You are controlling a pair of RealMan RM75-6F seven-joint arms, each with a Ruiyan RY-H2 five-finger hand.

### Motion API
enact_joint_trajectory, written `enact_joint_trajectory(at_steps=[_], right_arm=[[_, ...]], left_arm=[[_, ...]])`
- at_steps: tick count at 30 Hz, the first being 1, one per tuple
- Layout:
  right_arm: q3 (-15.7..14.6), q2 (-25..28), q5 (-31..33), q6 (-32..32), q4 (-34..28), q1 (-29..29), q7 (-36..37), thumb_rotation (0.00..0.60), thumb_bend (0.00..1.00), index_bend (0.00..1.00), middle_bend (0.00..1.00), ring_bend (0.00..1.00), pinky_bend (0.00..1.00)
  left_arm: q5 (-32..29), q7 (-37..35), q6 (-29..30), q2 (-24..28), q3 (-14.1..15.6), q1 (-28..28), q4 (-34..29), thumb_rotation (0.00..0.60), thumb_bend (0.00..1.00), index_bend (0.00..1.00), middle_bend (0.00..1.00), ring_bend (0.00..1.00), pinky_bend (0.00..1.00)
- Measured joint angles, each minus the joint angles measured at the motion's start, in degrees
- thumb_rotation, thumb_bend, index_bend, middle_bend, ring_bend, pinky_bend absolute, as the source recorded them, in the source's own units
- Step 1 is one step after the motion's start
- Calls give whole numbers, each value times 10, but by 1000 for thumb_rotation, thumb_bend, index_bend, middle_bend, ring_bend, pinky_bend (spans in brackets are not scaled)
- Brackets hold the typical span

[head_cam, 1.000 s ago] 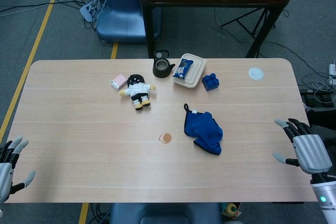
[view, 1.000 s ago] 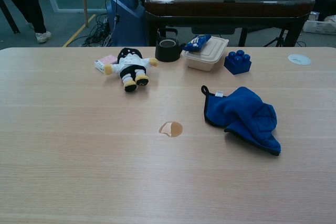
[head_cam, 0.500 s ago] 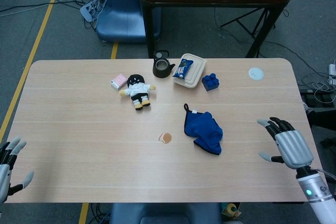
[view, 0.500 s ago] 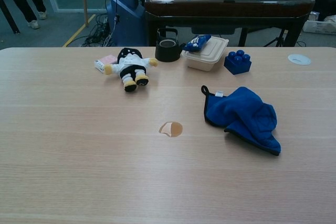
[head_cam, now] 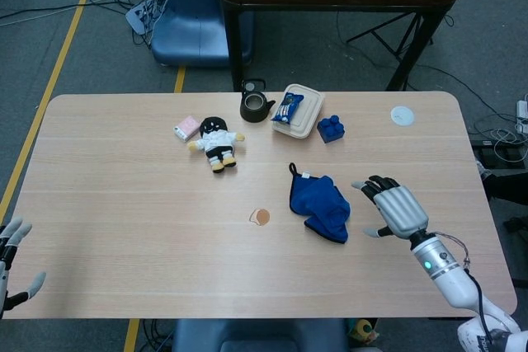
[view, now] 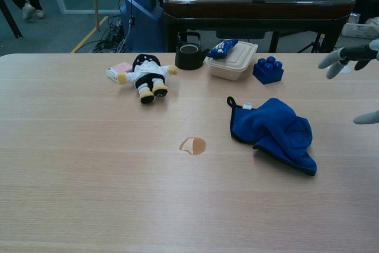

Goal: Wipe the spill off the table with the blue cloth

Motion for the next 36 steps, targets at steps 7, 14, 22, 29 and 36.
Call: enact_joint_trajectory(at_steps=[7, 14, 22, 29, 36], right_arm=[[10, -70, 58, -67, 68, 49, -29, 600, 7, 140, 172, 79, 195], [12, -128, 90, -105, 136, 84, -42, 600, 0, 108, 126, 38, 161], [8, -177, 98, -132, 191, 117, -40, 600, 0, 108, 124, 36, 157], [0, -211, 105, -152, 232, 140, -63, 600, 194, 349, 345, 200, 217], [-4, -241, 99, -141, 281, 150, -68, 600, 476, 722, 599, 499, 626]], left_arm=[[-6, -3, -2, 3, -2, 1, 2, 600, 246, 124, 60, 42, 68], [-10, -2, -7, 2, -4, -1, 4, 600, 246, 124, 60, 42, 68], [-14, 2, -10, 2, -6, -3, 5, 600, 246, 123, 60, 42, 68], [-17, 1, -9, 2, -6, 0, 6, 600, 246, 124, 60, 42, 68], [-21, -2, -7, 3, -5, 4, 9, 600, 246, 124, 60, 42, 68]])
